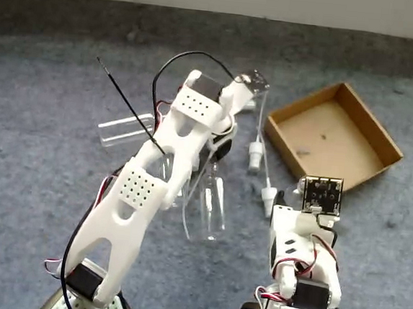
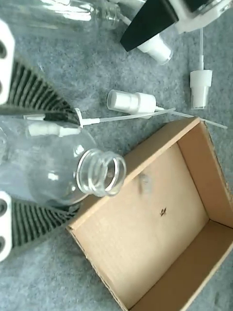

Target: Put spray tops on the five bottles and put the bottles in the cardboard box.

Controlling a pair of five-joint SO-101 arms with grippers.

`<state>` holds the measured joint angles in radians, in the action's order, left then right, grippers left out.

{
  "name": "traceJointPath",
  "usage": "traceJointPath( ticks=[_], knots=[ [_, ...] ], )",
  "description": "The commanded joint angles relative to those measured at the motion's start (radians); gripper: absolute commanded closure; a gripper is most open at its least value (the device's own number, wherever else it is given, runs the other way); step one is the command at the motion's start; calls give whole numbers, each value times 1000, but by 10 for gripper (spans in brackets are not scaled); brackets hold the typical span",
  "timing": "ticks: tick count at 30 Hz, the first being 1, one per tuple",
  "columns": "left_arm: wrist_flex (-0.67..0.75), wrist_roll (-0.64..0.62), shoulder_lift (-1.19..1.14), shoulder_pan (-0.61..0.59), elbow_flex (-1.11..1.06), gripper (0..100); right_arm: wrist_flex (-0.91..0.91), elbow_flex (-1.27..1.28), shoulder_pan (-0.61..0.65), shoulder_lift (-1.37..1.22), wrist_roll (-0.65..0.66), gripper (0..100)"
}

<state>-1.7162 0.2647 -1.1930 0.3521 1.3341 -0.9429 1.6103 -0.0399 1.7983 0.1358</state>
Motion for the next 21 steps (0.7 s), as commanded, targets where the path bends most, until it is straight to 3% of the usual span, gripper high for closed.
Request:
traceJointPath(
  ticks=[1,11,17,21],
  knots=[
    [52,-8,58,18,5,812,13,2,-5,2,-8,924],
    [104,-8,54,15,-1,816,13,2,-5,2,-8,924],
    [155,-3,-27,21,7,948,13,2,-5,2,-8,924],
    [203,-3,-76,15,7,964,13,2,-5,2,-8,924]
  ],
)
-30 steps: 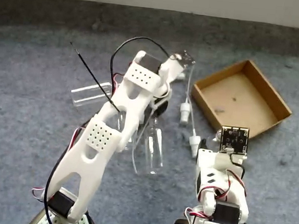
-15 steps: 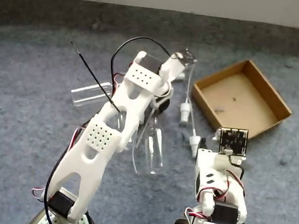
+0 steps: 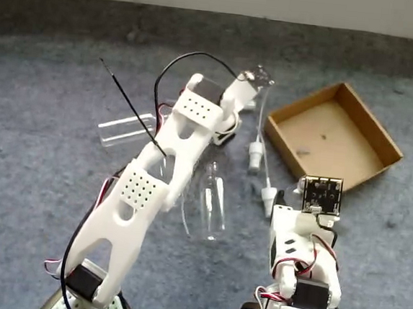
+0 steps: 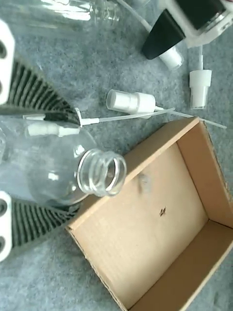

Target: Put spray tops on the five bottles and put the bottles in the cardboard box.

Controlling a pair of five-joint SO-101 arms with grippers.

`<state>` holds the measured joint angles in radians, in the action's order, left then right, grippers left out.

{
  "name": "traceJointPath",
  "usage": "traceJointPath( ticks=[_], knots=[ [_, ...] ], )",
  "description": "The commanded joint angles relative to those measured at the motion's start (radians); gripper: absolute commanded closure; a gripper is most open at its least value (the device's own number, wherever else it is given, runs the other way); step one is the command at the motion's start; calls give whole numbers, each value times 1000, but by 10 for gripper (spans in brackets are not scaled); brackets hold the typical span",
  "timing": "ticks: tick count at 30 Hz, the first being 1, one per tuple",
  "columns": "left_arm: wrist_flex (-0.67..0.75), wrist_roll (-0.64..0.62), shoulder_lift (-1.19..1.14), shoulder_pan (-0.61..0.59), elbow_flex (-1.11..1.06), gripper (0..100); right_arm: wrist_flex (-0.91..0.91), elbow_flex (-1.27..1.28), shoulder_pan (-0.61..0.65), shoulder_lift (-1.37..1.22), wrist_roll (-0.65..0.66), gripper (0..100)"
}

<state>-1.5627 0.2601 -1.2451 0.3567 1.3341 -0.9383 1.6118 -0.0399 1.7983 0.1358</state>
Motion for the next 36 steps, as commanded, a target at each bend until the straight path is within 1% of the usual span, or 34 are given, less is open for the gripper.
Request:
traceJointPath(
  ticks=[1,5,10,11,13,24,36],
  knots=[
    [51,2,-24,10,10,965,8,2,-5,2,-8,924],
    [44,-3,-10,13,108,966,8,2,-5,2,-8,924],
    [-104,-3,-7,18,332,966,8,1,-5,2,-8,924],
    [-133,-3,-1,21,343,966,8,1,-5,2,-8,924],
    [-160,-3,36,24,328,966,8,1,-5,2,-8,924],
    [-181,-5,266,28,329,966,8,2,-2,2,-8,924],
    [-196,-6,634,19,320,966,8,1,185,2,-5,924]
  ],
)
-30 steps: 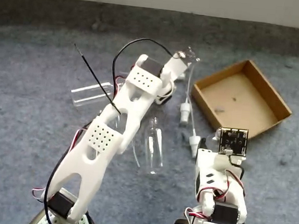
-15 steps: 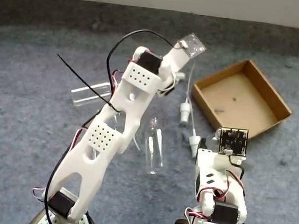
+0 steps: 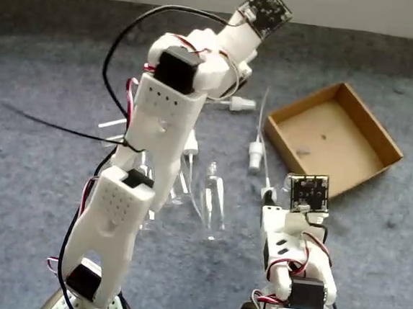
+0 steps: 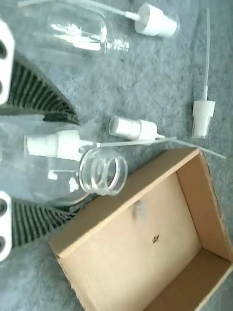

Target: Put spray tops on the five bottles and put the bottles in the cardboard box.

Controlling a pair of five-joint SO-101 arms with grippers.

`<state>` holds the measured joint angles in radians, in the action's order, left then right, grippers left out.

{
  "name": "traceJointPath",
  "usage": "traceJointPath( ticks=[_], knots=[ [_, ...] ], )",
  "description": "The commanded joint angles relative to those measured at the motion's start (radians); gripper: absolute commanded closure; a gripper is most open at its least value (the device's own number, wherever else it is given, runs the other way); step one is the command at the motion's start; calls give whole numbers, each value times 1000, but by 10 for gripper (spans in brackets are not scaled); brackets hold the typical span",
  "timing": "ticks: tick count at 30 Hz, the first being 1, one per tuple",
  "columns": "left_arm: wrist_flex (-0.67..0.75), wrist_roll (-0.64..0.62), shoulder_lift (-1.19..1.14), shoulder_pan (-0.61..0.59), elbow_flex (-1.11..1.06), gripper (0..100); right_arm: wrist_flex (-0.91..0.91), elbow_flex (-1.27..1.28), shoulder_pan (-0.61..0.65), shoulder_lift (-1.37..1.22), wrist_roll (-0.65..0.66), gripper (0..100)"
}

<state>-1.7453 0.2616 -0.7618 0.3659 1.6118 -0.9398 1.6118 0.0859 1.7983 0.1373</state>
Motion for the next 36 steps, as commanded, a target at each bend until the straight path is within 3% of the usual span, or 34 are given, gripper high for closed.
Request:
traceJointPath(
  ticks=[1,8,15,19,28,36],
  knots=[
    [-15,-8,174,10,42,966,10,1,79,2,-6,924],
    [-18,-8,392,-10,-200,975,19,-5,242,2,-5,924],
    [-15,-6,745,-28,-645,979,271,5,338,2,-5,924],
    [-15,0,940,-30,-840,979,285,4,397,2,-5,924],
    [-15,0,1254,-35,-1093,977,286,4,507,2,-5,924],
    [-14,0,1466,-159,-1293,976,288,5,555,2,-9,924]
  ],
)
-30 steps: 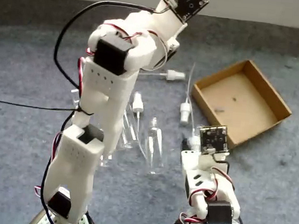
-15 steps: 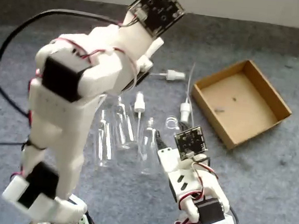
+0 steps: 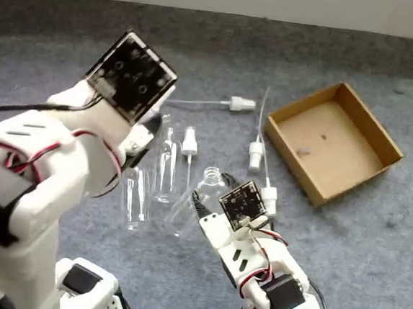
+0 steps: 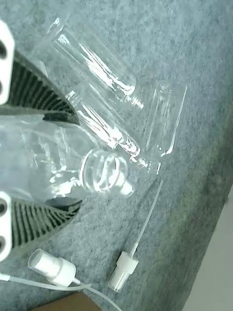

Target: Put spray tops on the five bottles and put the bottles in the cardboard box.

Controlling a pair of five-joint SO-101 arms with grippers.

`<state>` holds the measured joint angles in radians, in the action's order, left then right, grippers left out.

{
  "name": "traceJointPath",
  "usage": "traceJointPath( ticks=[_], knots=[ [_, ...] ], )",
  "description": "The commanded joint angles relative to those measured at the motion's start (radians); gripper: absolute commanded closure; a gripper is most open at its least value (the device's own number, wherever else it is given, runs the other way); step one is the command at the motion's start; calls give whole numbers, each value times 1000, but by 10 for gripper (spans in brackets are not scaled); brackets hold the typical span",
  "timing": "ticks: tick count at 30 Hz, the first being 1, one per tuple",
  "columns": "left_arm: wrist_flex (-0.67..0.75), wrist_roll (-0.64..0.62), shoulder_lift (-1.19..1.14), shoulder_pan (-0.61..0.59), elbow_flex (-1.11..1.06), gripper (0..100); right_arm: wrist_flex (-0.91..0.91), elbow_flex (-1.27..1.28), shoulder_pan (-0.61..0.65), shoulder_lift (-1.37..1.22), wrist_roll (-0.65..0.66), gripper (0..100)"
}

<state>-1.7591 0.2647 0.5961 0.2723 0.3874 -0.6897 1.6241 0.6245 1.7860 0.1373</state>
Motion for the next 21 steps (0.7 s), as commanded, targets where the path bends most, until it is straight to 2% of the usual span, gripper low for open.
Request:
traceJointPath(
  ticks=[1,6,8,12,18,21],
  knots=[
    [0,-3,139,-76,-99,976,48,-7,16,15,-9,924],
    [6,-3,303,-87,-289,976,209,84,16,15,-9,924],
    [57,-3,364,-87,-377,976,277,151,16,15,-9,924],
    [213,-3,503,-85,-608,976,275,222,10,15,-9,926],
    [555,-6,736,-88,-989,977,271,222,10,13,-9,926],
    [667,-8,834,-84,-1132,977,271,222,10,8,-9,926]
  ],
)
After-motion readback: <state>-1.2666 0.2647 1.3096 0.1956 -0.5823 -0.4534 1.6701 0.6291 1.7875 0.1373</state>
